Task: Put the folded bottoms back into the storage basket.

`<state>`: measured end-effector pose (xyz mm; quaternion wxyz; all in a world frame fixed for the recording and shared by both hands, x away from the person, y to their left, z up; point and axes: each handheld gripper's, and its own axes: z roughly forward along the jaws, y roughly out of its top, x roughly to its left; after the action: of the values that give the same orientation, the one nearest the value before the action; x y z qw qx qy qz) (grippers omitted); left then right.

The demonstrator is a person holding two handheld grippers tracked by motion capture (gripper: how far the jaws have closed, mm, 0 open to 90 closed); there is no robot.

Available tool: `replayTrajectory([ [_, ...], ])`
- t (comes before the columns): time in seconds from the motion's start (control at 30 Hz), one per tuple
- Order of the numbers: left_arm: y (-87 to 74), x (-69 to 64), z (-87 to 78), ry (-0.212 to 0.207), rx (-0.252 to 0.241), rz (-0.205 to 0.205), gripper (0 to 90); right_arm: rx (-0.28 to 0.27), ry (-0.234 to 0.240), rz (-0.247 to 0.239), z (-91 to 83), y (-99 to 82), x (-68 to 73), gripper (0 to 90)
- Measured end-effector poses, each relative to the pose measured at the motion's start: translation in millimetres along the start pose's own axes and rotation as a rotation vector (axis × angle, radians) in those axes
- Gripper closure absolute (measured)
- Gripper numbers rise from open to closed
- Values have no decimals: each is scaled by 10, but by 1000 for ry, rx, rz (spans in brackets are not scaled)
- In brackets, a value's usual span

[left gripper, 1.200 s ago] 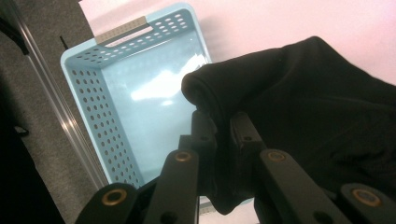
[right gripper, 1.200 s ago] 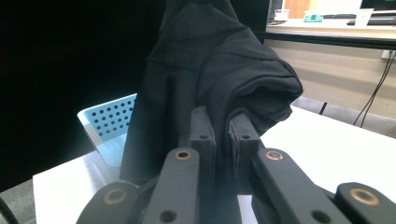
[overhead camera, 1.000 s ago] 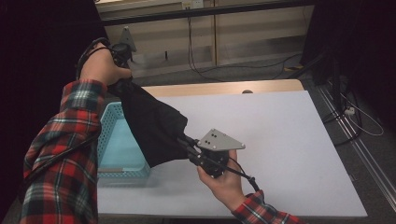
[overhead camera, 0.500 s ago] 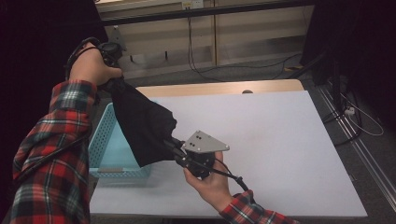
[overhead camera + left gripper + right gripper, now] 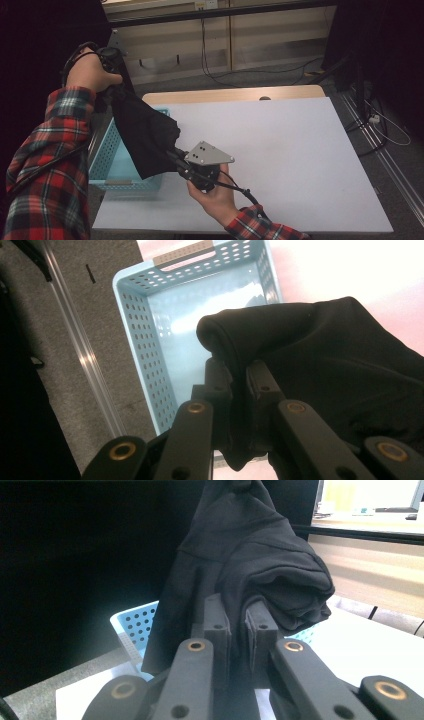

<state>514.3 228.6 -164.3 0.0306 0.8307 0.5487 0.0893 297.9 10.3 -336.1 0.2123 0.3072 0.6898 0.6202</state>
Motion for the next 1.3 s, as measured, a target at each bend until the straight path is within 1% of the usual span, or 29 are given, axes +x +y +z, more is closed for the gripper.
replayTrajectory([
  [0.03,2,19,10,5,6,-2,828,-5,1,-5,14,1,3,836],
  [0.07,0,32,24,8,5,-12,828,-4,5,-2,26,3,12,836],
  [0.23,-5,117,77,4,13,-24,828,-7,19,-5,87,8,62,836],
  [0.4,4,198,97,3,5,-50,828,-1,32,-7,169,14,117,836],
  [0.5,13,228,115,7,3,-55,828,1,36,-9,211,16,148,836],
  [0.57,19,241,129,6,5,-54,827,-1,43,-10,242,7,159,836],
  [0.6,22,248,140,6,3,-50,827,7,41,-9,254,2,164,835],
  [0.83,36,317,213,-13,-9,-76,827,12,47,-8,343,-39,178,835],
  [0.87,37,332,224,-14,-1,-78,828,11,46,-10,354,-41,182,835],
  [0.9,36,341,237,-17,-6,-88,827,17,48,-8,361,-41,186,835],
  [0.97,35,363,260,-17,0,-94,827,17,51,-8,381,-43,192,835],
  [1.3,52,421,309,-30,-16,-104,827,18,56,2,477,-79,228,835],
])
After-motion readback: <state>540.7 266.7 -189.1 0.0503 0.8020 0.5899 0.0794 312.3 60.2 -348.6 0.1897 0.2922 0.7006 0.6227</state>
